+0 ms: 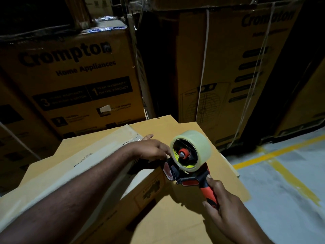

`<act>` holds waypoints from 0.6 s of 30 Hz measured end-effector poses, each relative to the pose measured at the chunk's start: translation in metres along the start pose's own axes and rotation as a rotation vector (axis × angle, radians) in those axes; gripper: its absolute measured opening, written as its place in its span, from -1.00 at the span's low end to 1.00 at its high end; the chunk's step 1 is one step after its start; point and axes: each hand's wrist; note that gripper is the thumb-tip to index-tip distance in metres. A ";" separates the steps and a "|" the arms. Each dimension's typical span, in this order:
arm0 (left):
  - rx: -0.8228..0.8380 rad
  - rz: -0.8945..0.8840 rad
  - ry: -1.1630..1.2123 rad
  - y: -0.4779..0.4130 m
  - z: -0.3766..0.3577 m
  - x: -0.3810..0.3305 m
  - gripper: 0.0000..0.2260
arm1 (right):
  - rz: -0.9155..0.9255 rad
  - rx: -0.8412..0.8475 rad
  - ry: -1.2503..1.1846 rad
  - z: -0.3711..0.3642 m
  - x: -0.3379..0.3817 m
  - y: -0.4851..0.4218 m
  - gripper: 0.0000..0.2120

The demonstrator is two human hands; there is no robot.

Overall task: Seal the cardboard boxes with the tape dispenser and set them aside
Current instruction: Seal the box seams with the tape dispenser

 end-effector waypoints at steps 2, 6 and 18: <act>0.016 -0.015 0.076 0.006 -0.001 0.002 -0.59 | -0.001 -0.004 -0.005 -0.002 -0.002 0.000 -0.41; -0.087 -0.121 -0.262 0.016 -0.025 0.000 -0.15 | 0.002 -0.005 0.009 -0.004 -0.004 -0.003 -0.41; -0.073 -0.079 -0.141 0.008 -0.025 0.002 -0.41 | 0.174 -0.074 0.122 -0.007 -0.009 -0.006 -0.27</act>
Point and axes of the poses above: each hand's wrist, its own y-axis away from the middle knuckle, its own z-axis out of the back of the hand, x = y × z, and after that the axes turned 11 degrees about -x, right-handed
